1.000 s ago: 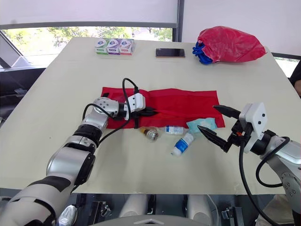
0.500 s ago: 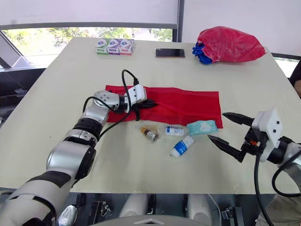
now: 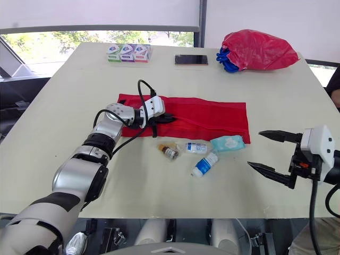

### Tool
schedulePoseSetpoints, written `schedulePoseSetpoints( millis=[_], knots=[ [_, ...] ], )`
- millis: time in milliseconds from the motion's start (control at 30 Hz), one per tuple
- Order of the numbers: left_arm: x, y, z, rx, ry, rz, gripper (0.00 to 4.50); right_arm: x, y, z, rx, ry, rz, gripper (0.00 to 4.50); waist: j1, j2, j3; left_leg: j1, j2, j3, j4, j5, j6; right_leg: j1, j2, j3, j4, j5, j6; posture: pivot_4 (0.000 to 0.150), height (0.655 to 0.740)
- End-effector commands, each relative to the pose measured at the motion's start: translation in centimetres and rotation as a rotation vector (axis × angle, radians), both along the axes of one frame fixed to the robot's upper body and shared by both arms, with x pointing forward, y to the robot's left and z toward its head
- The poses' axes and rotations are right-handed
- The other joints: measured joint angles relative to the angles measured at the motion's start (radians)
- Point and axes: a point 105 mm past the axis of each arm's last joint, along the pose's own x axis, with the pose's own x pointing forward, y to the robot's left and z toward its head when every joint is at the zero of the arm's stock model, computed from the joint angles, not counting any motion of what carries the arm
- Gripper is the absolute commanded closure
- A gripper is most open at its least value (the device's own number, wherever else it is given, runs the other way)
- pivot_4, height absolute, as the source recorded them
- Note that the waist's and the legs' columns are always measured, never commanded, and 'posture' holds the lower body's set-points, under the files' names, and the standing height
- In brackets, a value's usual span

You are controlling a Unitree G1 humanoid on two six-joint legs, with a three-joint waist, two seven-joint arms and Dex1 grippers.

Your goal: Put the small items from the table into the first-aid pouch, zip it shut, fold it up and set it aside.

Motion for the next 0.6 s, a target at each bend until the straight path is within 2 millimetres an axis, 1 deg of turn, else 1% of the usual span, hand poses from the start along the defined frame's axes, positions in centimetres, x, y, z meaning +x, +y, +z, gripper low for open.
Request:
schedulePoseSetpoints(
  millis=[33, 167, 233, 300, 500, 567, 600],
  knots=[
    [0.2, -0.3, 1.1, 0.014, -0.044, -0.02, 4.43, 0.3, -1.1, 1.1, -0.074, -0.036, 0.076, 0.0, 0.0, 0.0, 0.0, 0.0, 0.0, 0.0, 0.0, 0.0, 0.0, 0.0, 0.0, 0.0, 0.0, 0.0, 0.0, 0.15, 0.74],
    [0.2, -0.4, 1.3, 0.005, -0.044, -0.02, 4.43, 1.0, -2.1, 2.4, -0.092, -0.017, 0.108, 0.0, 0.0, 0.0, 0.0, 0.0, 0.0, 0.0, 0.0, 0.0, 0.0, 0.0, 0.0, 0.0, 0.0, 0.0, 0.0, 0.15, 0.74],
    [0.1, -0.4, 1.3, -0.004, -0.043, -0.021, 4.43, 1.3, -2.5, 2.6, -0.131, -0.016, 0.126, 0.0, 0.0, 0.0, 0.0, 0.0, 0.0, 0.0, 0.0, 0.0, 0.0, 0.0, 0.0, 0.0, 0.0, 0.0, 0.0, 0.15, 0.74],
    [0.1, -0.3, 1.3, -0.006, -0.041, -0.019, 4.43, 1.3, -2.4, 2.6, -0.153, 0.006, 0.165, 0.0, 0.0, 0.0, 0.0, 0.0, 0.0, 0.0, 0.0, 0.0, 0.0, 0.0, 0.0, 0.0, 0.0, 0.0, 0.0, 0.15, 0.74],
    [0.1, -0.3, 1.4, -0.005, -0.039, -0.014, 4.43, 1.1, -0.8, 2.5, -0.153, 0.048, 0.282, 0.0, 0.0, 0.0, 0.0, 0.0, 0.0, 0.0, 0.0, 0.0, 0.0, 0.0, 0.0, 0.0, 0.0, 0.0, 0.0, 0.15, 0.74],
    [0.1, -0.3, 1.5, -0.002, -0.038, -0.017, 4.43, 1.1, -0.2, 2.2, -0.159, 0.062, 0.317, 0.0, 0.0, 0.0, 0.0, 0.0, 0.0, 0.0, 0.0, 0.0, 0.0, 0.0, 0.0, 0.0, 0.0, 0.0, 0.0, 0.15, 0.74],
    [0.1, -0.3, 1.6, -0.001, -0.039, -0.018, 4.43, 1.3, 0.5, 1.8, -0.165, 0.06, 0.336, 0.0, 0.0, 0.0, 0.0, 0.0, 0.0, 0.0, 0.0, 0.0, 0.0, 0.0, 0.0, 0.0, 0.0, 0.0, 0.0, 0.15, 0.74]
  ],
)
